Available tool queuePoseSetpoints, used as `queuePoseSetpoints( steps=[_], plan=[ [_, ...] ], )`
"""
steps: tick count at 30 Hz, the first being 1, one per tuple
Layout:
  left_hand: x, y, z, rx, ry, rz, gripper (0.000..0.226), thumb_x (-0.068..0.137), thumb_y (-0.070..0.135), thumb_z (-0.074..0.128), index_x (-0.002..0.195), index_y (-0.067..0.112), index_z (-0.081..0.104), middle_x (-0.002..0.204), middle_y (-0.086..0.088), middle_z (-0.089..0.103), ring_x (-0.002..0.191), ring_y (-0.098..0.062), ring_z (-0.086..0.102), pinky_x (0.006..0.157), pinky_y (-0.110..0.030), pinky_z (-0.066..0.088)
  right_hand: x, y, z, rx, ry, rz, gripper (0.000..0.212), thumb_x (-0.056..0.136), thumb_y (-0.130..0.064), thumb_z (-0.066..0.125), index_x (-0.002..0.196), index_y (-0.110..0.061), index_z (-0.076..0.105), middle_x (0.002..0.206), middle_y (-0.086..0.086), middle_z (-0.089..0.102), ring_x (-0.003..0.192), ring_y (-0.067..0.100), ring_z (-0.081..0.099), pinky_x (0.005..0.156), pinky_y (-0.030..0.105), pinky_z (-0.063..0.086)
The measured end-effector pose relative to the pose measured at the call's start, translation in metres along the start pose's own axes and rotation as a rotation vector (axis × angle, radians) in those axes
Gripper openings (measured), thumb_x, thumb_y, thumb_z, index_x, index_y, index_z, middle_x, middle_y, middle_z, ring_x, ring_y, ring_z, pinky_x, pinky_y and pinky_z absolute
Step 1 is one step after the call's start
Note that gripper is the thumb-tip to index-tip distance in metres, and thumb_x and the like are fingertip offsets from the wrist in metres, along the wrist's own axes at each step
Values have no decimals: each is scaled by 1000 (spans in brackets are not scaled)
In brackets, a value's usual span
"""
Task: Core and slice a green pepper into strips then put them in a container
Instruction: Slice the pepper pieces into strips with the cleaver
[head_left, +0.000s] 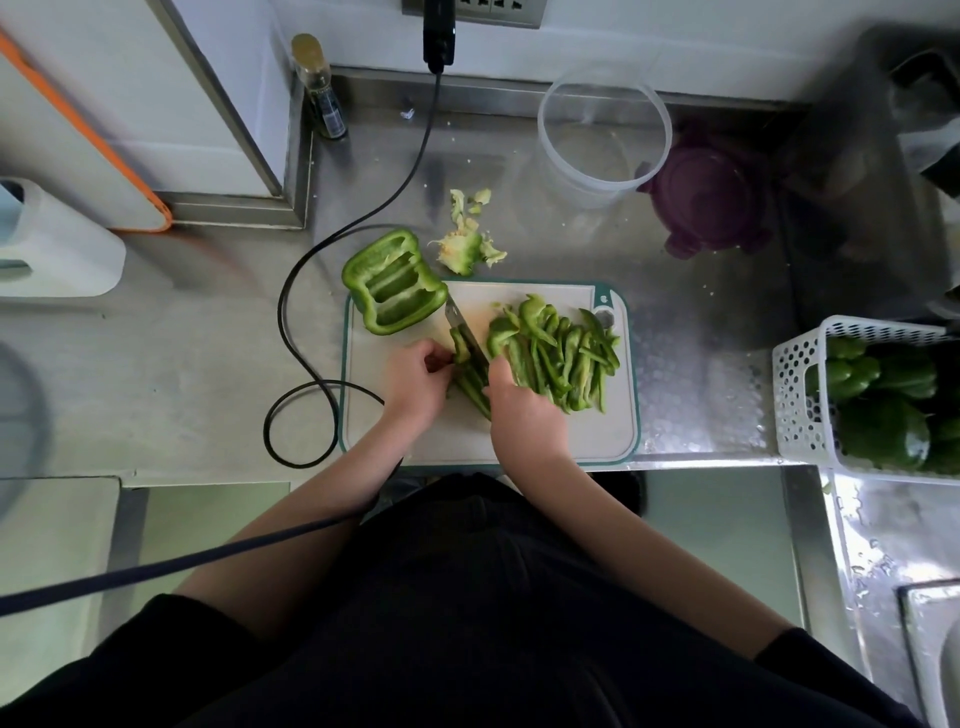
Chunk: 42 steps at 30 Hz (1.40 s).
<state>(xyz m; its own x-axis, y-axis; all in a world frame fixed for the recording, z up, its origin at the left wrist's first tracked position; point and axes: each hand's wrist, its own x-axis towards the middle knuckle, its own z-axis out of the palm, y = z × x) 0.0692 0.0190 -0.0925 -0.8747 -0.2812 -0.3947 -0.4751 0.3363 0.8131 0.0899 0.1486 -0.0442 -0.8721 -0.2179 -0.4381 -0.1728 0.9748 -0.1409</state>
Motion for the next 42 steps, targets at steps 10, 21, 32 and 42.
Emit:
queuePoseSetpoints(
  steps=[10,21,32,42],
  plan=[
    [-4,0,5,27,47,-18,8,80,6,71,86,7,65,79,0,62,73,-13,57,63,-14,37,5,11,-12,-110,-91,-136,59,84,13,45,135,-8,25,73,4,56,61,25,53,53,31,41],
    [-5,-2,6,129,11,43,16,84,13,68,97,4,66,94,-8,69,83,-18,62,72,-24,44,18,20,-4,-198,-47,-176,53,92,3,43,139,-10,23,65,0,49,57,24,57,43,29,33],
    [-10,-3,8,392,-42,270,15,89,5,53,102,-2,59,100,-19,59,98,-34,53,84,-45,46,18,25,1,-82,22,-62,42,96,-6,47,133,-11,28,55,-6,34,43,16,36,41,27,29],
    [-2,4,-3,326,-91,155,17,90,9,59,104,1,64,101,-14,67,94,-28,62,85,-41,50,20,30,-9,199,2,62,13,103,-24,35,110,-13,32,63,2,45,61,28,54,50,37,43]
  ],
)
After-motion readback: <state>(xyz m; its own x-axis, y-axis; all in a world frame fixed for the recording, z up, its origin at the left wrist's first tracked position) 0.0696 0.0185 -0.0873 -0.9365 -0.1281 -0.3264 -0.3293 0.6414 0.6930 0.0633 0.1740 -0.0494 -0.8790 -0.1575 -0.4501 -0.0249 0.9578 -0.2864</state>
